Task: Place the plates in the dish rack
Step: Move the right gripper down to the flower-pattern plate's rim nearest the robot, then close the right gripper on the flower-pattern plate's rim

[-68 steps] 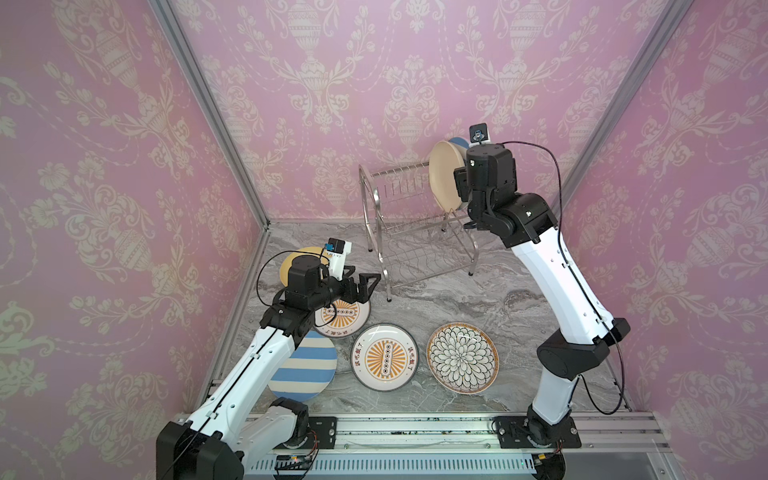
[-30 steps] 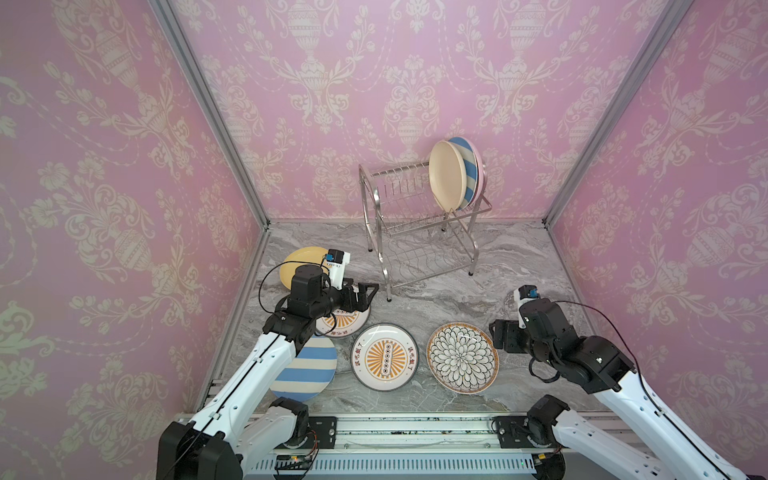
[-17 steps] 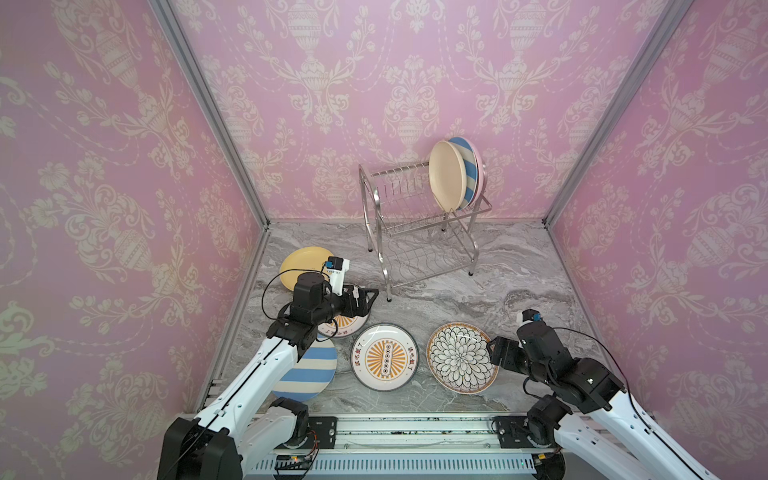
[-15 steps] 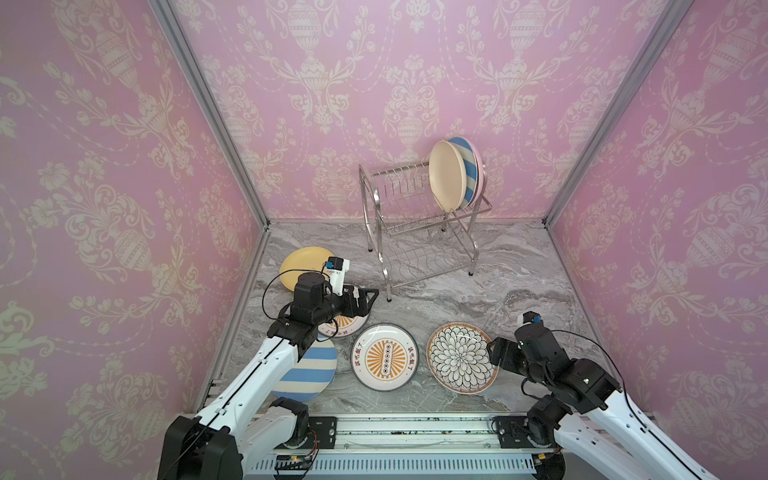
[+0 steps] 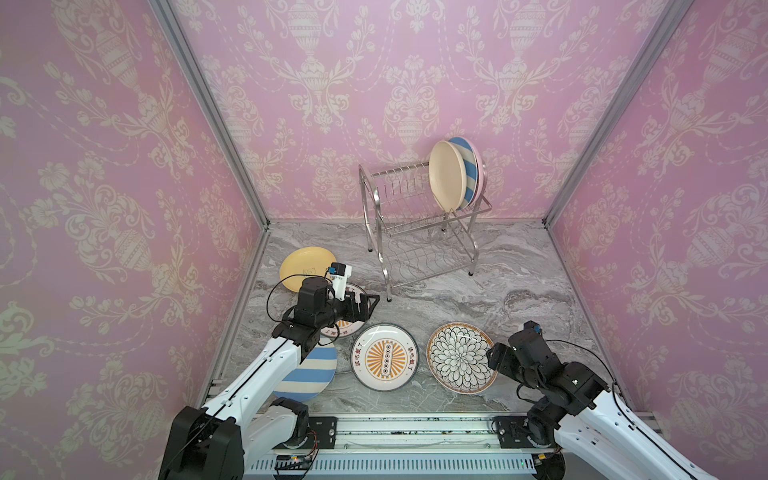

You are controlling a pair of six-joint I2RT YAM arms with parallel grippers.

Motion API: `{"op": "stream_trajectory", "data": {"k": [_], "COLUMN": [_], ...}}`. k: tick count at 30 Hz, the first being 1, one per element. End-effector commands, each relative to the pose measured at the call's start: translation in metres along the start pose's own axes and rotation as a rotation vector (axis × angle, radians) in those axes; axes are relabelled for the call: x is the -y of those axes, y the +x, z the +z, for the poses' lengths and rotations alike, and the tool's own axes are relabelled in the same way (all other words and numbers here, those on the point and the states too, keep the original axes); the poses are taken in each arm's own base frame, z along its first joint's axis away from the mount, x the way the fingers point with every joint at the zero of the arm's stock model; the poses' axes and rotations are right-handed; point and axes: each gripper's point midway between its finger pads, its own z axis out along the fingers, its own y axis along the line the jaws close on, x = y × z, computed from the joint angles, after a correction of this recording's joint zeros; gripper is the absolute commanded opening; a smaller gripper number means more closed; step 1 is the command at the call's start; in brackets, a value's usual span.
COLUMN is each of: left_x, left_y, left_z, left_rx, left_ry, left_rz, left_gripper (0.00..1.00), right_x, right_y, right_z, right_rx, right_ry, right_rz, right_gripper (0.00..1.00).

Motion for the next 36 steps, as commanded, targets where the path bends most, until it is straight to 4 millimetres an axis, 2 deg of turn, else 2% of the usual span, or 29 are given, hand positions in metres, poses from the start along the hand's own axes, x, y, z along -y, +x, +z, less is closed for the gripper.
{"op": "stream_trajectory", "data": {"k": [1,5,9,18,30,36], "left_x": [0.000,0.002,0.003,0.005,0.008,0.007], "left_y": [-0.003,-0.005,-0.007,-0.008,-0.009,-0.008], "left_z": [-0.001,0.000,-0.001,0.000,0.000,-0.001], "left_rx": [0.025,0.027,0.032,0.033,0.032,0.034], "left_ry": [-0.007,0.005,0.007,0.019,0.032,0.026], "left_rz": [-0.002,-0.008,-0.004,0.000,0.015,0.012], "left_gripper": [0.99,0.99,0.99,0.99,0.99,0.99], "right_x": [0.004,-0.001,0.001,0.002,-0.001,-0.001], "right_y": [0.009,0.017,0.022,0.024,0.029,0.029], "right_z": [0.007,0.017,0.025,0.030,0.044,0.044], "right_rx": [-0.031,-0.058,-0.073,-0.066,-0.079,-0.088], "right_ry": [0.000,-0.039,-0.047,-0.068,-0.102,-0.092], "right_rz": [0.051,0.075,0.088,0.099,0.129,0.113], "right_gripper": [0.84,0.79,0.69,0.51,0.36,0.29]}}
